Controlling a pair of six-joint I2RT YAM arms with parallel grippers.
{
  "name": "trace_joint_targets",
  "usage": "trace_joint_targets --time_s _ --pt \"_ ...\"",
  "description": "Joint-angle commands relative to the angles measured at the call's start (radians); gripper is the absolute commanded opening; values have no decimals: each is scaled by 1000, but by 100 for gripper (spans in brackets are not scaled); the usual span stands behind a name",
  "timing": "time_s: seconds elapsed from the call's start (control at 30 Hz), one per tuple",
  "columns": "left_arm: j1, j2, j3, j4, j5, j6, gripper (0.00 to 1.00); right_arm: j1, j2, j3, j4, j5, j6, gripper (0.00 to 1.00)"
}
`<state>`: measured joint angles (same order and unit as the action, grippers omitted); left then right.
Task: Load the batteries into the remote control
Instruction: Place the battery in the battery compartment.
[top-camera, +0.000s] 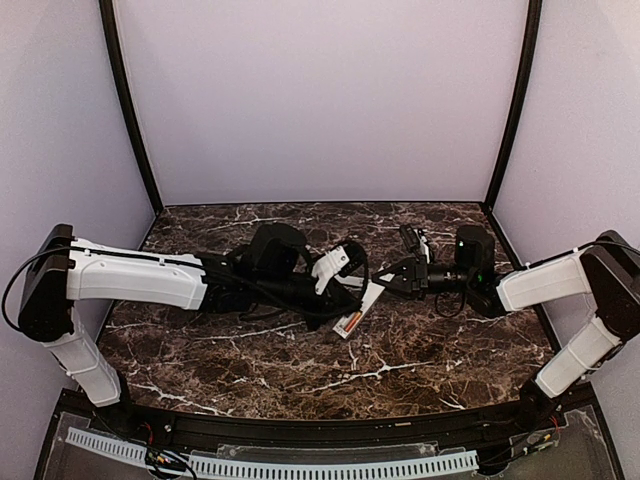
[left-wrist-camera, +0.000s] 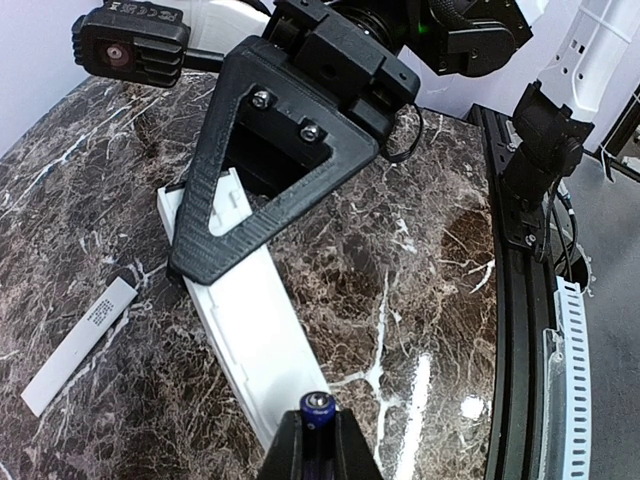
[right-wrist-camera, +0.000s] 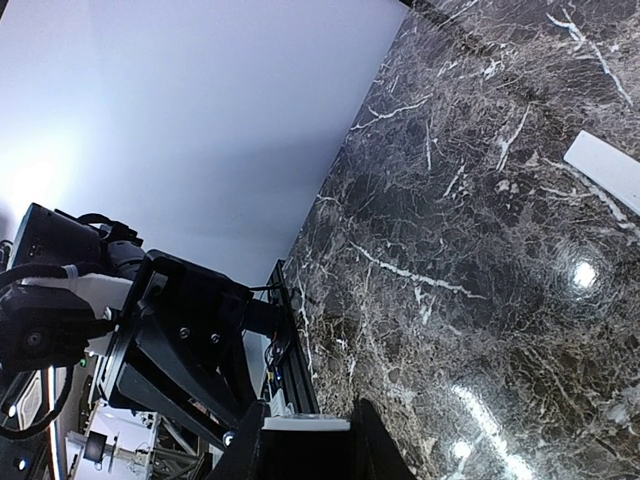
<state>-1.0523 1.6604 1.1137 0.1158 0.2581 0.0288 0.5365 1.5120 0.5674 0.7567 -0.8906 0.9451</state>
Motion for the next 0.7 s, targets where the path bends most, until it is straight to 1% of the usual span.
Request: trace_joint_targets --time_s 0.0,0.2,0.5,0.67 --pt "-5 7 3 16 -3 -23 0 7 -5 0 52 9 11 0" --pt "-5 5 -12 11 -41 -23 0 6 -8 -2 66 7 24 0" --pt "-5 -6 -50 15 -76 -23 3 4 -15 0 65 4 24 0" --pt "-5 -17 -68 14 -94 -15 7 5 -16 5 58 2 20 0"
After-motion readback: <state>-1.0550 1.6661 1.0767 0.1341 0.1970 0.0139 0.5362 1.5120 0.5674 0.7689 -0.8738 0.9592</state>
